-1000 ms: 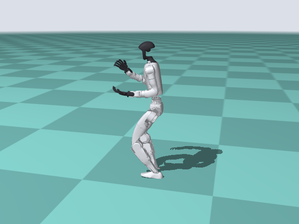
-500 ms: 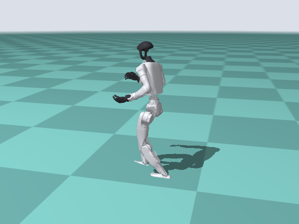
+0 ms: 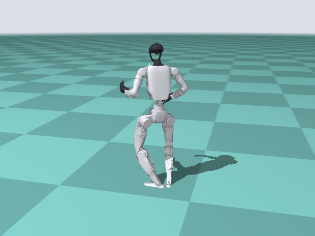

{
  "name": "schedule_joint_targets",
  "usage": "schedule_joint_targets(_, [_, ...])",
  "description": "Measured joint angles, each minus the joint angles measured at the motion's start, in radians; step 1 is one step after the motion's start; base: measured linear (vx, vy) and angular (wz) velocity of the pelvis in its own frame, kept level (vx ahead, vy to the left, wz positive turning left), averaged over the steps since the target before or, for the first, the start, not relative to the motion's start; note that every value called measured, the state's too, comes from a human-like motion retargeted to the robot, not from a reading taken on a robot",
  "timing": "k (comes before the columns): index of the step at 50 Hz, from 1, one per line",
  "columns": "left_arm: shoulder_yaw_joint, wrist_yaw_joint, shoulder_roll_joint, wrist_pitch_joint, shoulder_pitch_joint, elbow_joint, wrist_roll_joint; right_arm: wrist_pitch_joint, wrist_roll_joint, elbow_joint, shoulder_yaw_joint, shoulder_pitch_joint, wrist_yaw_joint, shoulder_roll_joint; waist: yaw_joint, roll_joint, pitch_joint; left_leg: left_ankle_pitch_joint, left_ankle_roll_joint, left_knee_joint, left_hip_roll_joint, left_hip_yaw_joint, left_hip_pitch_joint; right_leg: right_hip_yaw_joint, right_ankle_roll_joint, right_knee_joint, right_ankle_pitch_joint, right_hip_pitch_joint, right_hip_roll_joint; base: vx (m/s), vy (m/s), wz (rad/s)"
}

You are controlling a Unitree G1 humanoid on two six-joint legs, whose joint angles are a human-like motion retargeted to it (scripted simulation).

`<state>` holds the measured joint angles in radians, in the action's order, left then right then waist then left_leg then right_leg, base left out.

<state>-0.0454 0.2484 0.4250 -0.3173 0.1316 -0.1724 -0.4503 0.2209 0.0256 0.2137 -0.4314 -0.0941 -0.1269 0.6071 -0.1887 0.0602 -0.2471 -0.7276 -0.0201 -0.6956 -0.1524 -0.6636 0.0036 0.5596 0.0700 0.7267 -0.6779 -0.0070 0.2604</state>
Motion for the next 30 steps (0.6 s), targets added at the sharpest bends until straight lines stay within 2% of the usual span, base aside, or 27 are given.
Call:
schedule_joint_targets(5, [0.056, -0.124, -0.008, 0.068, 0.119, 0.073, -0.009, 0.007, 0.106, -0.247, -0.1, -0.301, -0.05, 0.04, 0.041, -0.047, -0.061, -0.028, -0.022, -0.275, -0.149, 0.133, -0.041, -0.166, -0.001, -0.075, 0.037, 0.01, -0.168, 0.01, -0.14, -2.37])
schedule_joint_targets(7, [0.058, -0.197, -0.023, 0.099, 0.144, 0.096, -0.031, -0.026, 0.173, -0.341, -0.152, -0.435, -0.083, 0.05, 0.05, -0.123, -0.091, -0.05, -0.041, -0.329, -0.224, 0.211, -0.062, -0.23, -0.018, -0.229, 0.123, 0.061, -0.312, 0.03, -0.09, -2.2])
schedule_joint_targets(11, [0.1, -0.277, -0.039, 0.143, 0.174, 0.095, -0.067, -0.047, 0.212, -0.409, -0.201, -0.505, -0.13, 0.03, 0.043, -0.158, -0.114, -0.062, -0.054, -0.288, -0.211, 0.279, -0.022, -0.318, -0.023, -0.29, 0.175, 0.102, -0.387, 0.02, -0.06, -1.24])
schedule_joint_targets(13, [0.119, -0.292, -0.046, 0.154, 0.151, 0.087, -0.08, -0.058, 0.197, -0.397, -0.206, -0.481, -0.146, 0.019, 0.027, -0.15, -0.119, -0.058, -0.05, -0.21, -0.167, 0.275, 0.022, -0.334, -0.022, -0.305, 0.181, 0.12, -0.38, 0.01, -0.03, -0.28])
schedule_joint_targets(15, [0.132, -0.291, -0.058, 0.157, 0.127, 0.075, -0.09, -0.07, 0.171, -0.361, -0.213, -0.425, -0.152, 0.008, -0.001, -0.15, -0.133, -0.07, -0.054, -0.181, -0.164, 0.271, 0.052, -0.33, -0.025, -0.277, 0.172, 0.125, -0.38, -0.01, -0.01, 0.11])
schedule_joint_targets(17, [0.149, -0.274, -0.068, 0.157, 0.07, 0.076, -0.112, -0.071, 0.114, -0.284, -0.205, -0.36, -0.153, -0.005, -0.019, -0.123, -0.137, -0.05, -0.043, -0.06, -0.092, 0.258, 0.111, -0.318, -0.023, -0.28, 0.16, 0.144, -0.339, -0.01, -0.02, 0.39])
schedule_joint_targets(18, [0.15, -0.268, -0.077, 0.154, 0.058, 0.072, -0.119, -0.08, 0.097, -0.252, -0.208, -0.322, -0.15, -0.009, -0.031, -0.122, -0.148, -0.057, -0.048, -0.06, -0.098, 0.258, 0.122, -0.31, -0.025, -0.258, 0.151, 0.146, -0.336, -0.03, -0.02, 0.44])
schedule_joint_targets(20, [0.165, -0.242, -0.089, 0.149, 0.007, 0.081, -0.149, -0.076, 0.032, -0.153, -0.201, -0.261, -0.133, -0.024, -0.044, -0.104, -0.152, -0.033, -0.039, 0.049, -0.039, 0.258, 0.169, -0.29, -0.024, -0.255, 0.137, 0.158, -0.305, -0.02, -0.01, 0.49])
schedule_joint_targets(23, [0.176, -0.227, -0.115, 0.148, -0.01, 0.082, -0.193, -0.095, -0.009, -0.05, -0.2, -0.181, -0.112, -0.037, -0.057, -0.091, -0.18, -0.038, -0.049, 0.052, -0.04, 0.258, 0.193, -0.263, -0.023, -0.197, 0.116, 0.162, -0.282, -0.05, 0.0, 0.37])
schedule_joint_targets(25, [0.19, -0.224, -0.121, 0.152, -0.042, 0.098, -0.237, -0.084, -0.041, 0.045, -0.186, -0.173, -0.081, -0.062, -0.052, -0.062, -0.17, 0.03, -0.032, 0.218, 0.045, 0.257, 0.245, -0.248, -0.018, -0.207, 0.112, 0.159, -0.238, 0.01, 0.02, 0.29])
schedule_joint_targets(30, [0.204, -0.242, -0.144, 0.168, 0.012, 0.108, -0.251, -0.092, -0.061, 0.097, -0.155, -0.185, -0.029, -0.086, -0.034, -0.03, -0.202, 0.035, -0.032, 0.208, 0.059, 0.254, 0.266, -0.228, -0.007, -0.146, 0.091, 0.164, -0.195, -0.01, 0.0, 0.02])
